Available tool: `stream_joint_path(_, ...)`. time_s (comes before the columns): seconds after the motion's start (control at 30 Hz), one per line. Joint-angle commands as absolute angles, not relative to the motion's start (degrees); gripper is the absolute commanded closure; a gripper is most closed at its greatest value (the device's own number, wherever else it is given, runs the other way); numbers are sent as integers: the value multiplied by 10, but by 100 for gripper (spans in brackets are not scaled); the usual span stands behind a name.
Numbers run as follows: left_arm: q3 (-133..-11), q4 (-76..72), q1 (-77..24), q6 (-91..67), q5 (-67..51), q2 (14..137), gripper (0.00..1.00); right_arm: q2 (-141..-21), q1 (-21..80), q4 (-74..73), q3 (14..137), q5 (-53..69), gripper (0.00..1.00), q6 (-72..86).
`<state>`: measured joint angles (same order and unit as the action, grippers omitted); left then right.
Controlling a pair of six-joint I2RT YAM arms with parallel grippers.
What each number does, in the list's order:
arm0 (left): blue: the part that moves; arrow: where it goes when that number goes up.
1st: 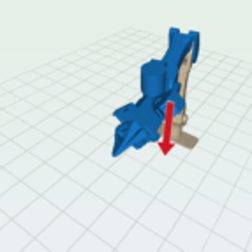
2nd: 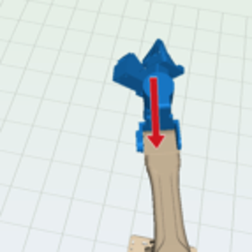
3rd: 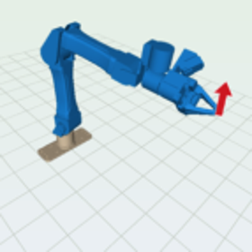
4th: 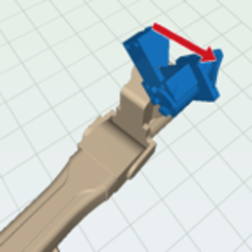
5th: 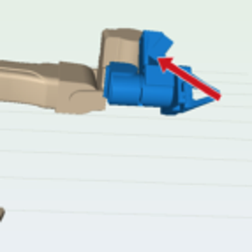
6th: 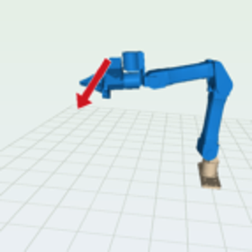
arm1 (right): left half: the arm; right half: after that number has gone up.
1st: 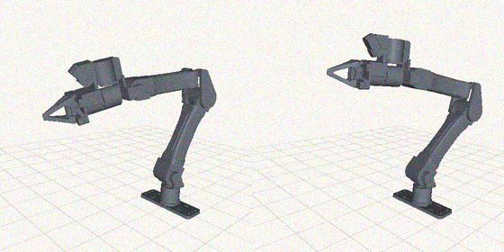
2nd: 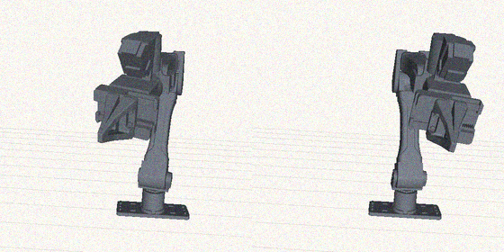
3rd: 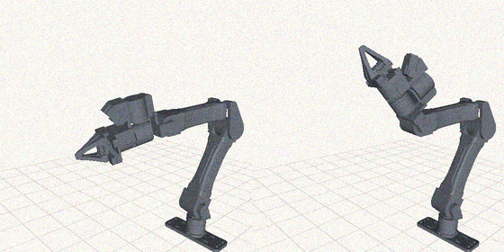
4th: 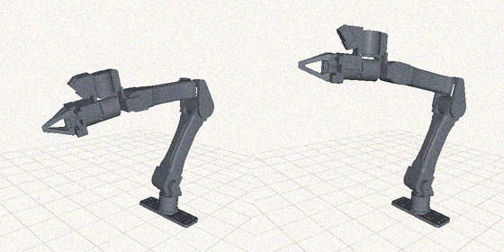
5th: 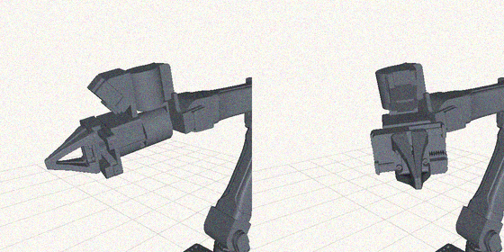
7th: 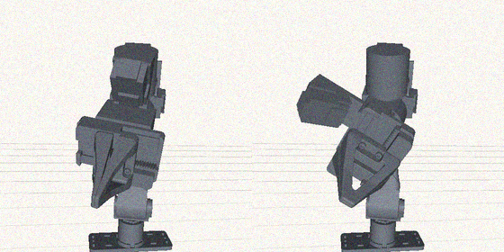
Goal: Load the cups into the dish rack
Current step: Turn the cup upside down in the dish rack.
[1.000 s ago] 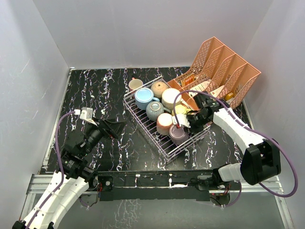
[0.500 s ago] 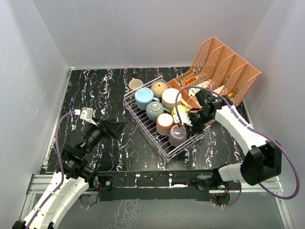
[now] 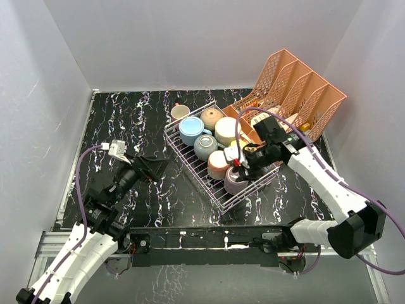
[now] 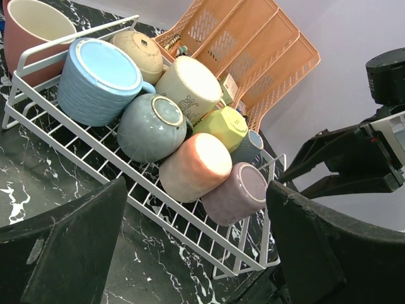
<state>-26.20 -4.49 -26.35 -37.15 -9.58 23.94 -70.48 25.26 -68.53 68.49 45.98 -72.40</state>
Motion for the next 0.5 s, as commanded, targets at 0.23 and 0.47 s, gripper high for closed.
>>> stream_joint_path(0.23,-259,-85,-261,-411,-105,259,11,-741,358,-559,679,407,80,-563)
stream_joint_path(0.47,-265,-81,-261,-412,-95,278,11,-778,425,-537,676,304,80,-523)
